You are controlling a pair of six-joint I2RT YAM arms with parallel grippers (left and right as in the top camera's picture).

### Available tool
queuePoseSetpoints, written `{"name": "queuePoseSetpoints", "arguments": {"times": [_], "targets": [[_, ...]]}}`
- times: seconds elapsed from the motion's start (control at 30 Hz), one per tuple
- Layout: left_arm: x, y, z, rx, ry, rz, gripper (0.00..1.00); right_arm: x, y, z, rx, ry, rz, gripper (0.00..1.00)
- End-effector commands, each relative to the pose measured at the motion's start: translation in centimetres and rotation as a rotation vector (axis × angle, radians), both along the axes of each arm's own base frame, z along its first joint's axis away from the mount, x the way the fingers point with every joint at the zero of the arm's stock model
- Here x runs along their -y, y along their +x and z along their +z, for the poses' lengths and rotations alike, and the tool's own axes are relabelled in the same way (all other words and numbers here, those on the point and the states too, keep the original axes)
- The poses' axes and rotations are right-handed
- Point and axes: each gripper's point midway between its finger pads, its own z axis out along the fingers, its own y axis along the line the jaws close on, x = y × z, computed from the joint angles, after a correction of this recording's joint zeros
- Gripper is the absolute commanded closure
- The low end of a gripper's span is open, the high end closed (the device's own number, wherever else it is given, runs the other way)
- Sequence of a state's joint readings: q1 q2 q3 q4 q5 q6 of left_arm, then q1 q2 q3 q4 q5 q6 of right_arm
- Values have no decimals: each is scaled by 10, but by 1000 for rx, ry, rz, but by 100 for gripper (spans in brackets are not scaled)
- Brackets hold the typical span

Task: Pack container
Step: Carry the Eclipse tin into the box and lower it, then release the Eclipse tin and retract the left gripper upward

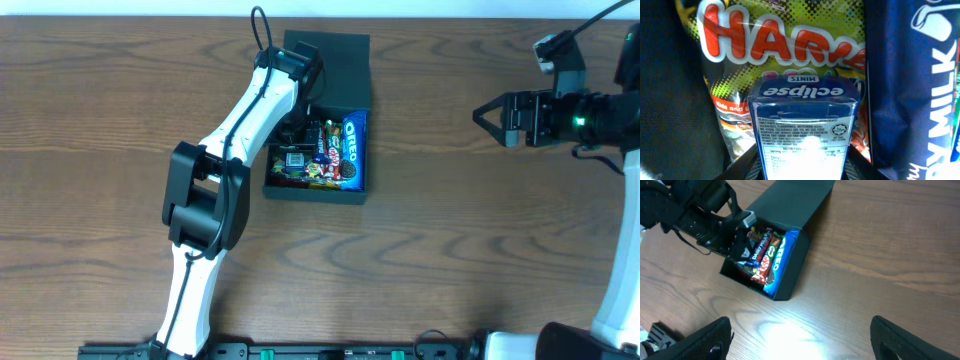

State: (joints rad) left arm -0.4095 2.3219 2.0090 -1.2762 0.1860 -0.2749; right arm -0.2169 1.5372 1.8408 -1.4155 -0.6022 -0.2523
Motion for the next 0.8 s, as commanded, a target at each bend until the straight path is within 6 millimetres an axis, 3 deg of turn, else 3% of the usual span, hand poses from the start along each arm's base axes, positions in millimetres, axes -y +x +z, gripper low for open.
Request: {"name": "queuePoseSetpoints", "arguments": {"times": [0.0, 0.17, 0.2, 0.23, 0.37, 0.53, 0.77], "targets": [[-8, -11, -40, -94, 47, -14, 94, -4, -1, 1, -7, 13, 3, 12], [-7, -3, -24, -48, 29, -10, 94, -4, -1, 1, -6, 13, 3, 11], [-6, -1, -18, -32, 22, -9, 70, -4, -1, 1, -6, 13, 3, 11], [-6, 1, -13, -19, 17, -8, 54, -4, -1, 1, -5, 13, 3, 11], [-7, 6, 7, 27, -2, -1, 37, -4, -1, 1, -6, 13, 3, 11], [-11, 12, 39, 99, -29, 12, 34, -4, -1, 1, -7, 14, 3, 11], [-12, 14, 85, 210, -78, -21, 36, -5, -3, 0, -20, 17, 3, 11]]}}
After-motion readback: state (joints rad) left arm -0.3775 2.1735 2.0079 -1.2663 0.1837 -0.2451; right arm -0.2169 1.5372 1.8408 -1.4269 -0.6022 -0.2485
